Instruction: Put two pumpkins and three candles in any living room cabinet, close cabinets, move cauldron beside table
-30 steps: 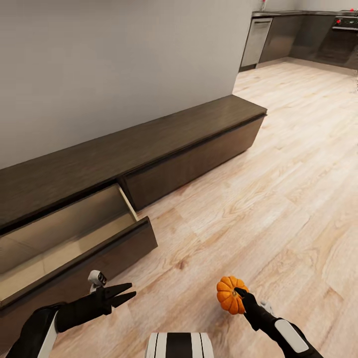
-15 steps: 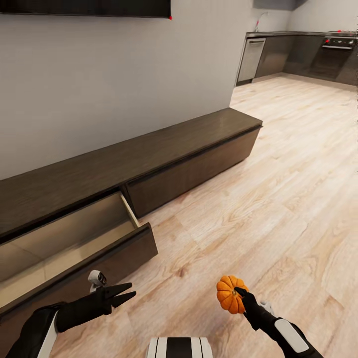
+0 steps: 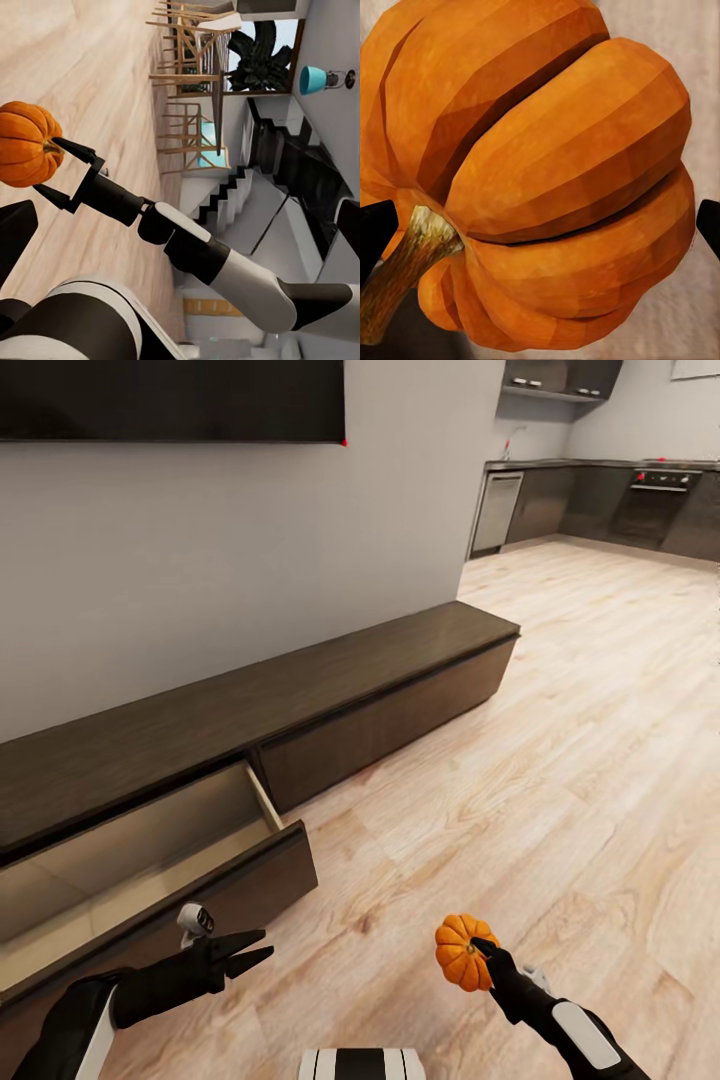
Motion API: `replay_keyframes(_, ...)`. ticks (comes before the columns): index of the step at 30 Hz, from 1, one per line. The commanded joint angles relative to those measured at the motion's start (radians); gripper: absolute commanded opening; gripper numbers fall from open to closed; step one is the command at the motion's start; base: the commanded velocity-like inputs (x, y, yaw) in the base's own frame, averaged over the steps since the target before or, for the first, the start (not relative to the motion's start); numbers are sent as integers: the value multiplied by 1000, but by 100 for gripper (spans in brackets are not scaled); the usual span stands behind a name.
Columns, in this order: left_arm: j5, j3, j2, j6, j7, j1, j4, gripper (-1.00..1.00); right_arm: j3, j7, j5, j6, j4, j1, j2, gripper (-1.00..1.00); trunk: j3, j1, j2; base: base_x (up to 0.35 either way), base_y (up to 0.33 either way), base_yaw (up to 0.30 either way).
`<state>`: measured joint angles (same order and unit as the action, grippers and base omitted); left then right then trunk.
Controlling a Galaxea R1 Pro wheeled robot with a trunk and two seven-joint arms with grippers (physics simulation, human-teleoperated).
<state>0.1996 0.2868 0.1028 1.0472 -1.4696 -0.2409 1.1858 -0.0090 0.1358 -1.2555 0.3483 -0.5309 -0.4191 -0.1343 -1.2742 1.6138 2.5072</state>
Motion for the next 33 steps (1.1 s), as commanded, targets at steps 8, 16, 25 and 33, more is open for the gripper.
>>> replay_keyframes(8,-6,-3,1,0,4,0,0,100,0,-2,1,-3,-1,0,2,-100,31,-4,-2,0,0,0)
replay_keyframes(16,-11,-24,1,0,12,0,-1,100,0,-1,1,-3,-1,0,1,-100,62,-7,-4,0,0,-99)
replay_keyframes(25,-13,-50,4,0,14,-3,-2,100,0,-5,2,-4,-1,0,2,-100,97,-11,-6,0,0,-260)
replay_keyframes(33,-14,-51,4,0,14,-3,-2,100,0,-6,2,-5,-1,0,2,-100,126,-22,-22,-166,0,-269)
